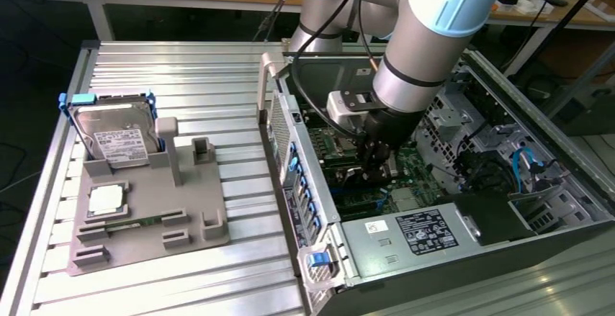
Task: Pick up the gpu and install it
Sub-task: 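Insert the gpu into the slot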
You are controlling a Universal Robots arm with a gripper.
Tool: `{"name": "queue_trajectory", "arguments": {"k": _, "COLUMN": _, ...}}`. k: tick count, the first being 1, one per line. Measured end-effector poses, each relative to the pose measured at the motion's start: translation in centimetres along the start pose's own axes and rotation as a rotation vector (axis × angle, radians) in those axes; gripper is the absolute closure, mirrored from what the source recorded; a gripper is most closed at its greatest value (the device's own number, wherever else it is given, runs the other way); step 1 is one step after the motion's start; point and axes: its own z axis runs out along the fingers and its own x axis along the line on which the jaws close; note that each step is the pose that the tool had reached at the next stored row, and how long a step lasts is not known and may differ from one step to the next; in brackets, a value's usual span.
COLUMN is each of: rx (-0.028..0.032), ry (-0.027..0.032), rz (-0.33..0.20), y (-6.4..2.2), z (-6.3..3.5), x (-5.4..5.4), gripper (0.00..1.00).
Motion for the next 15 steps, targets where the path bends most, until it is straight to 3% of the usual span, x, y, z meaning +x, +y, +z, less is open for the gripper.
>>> {"name": "queue_trajectory", "arguments": {"k": 15, "rx": -0.0002, "ry": -0.0108, "rz": 0.000, "y": 0.10, "z": 0.01, "x": -0.25, "gripper": 0.73}}
